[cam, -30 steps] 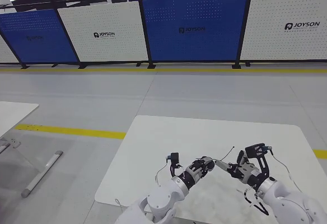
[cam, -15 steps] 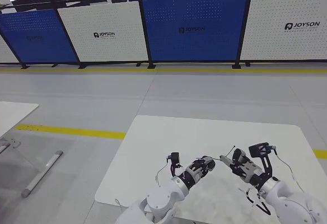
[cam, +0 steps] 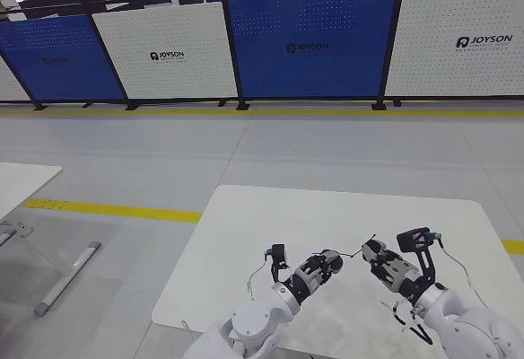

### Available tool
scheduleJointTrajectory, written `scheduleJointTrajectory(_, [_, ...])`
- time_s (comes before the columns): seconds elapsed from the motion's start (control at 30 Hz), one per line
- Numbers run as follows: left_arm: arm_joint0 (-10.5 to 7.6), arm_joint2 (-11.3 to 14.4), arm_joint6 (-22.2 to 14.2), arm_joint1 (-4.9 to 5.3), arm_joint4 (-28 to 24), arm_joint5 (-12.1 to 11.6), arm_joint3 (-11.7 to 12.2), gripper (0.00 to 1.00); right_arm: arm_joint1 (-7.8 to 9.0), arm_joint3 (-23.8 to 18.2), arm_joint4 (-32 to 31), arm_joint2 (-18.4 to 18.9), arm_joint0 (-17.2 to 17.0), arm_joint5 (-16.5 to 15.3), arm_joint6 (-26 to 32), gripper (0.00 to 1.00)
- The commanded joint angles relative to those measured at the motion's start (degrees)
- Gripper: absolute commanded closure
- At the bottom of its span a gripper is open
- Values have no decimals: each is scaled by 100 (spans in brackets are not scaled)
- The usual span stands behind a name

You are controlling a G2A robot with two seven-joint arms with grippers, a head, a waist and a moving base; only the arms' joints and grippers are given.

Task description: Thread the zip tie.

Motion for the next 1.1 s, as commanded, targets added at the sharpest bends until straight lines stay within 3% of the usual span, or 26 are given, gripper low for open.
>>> scheduleJointTrajectory(0.0, [9,-6,-5,2,11,-1,-9,100,1,-3,-25,-10,7,10,3,100])
scheduleJointTrajectory(0.23, [47,-7,-16,11,103,-12,-51,100,3,7,-2,-39,12,-40,14,100])
scheduleJointTrajectory(0.73, [146,31,-21,21,215,-51,-167,100,65,465,1151,240,164,-769,535,100])
scheduleJointTrajectory(1.07, [204,66,78,20,279,-28,-249,100,94,595,1221,219,273,-772,607,100])
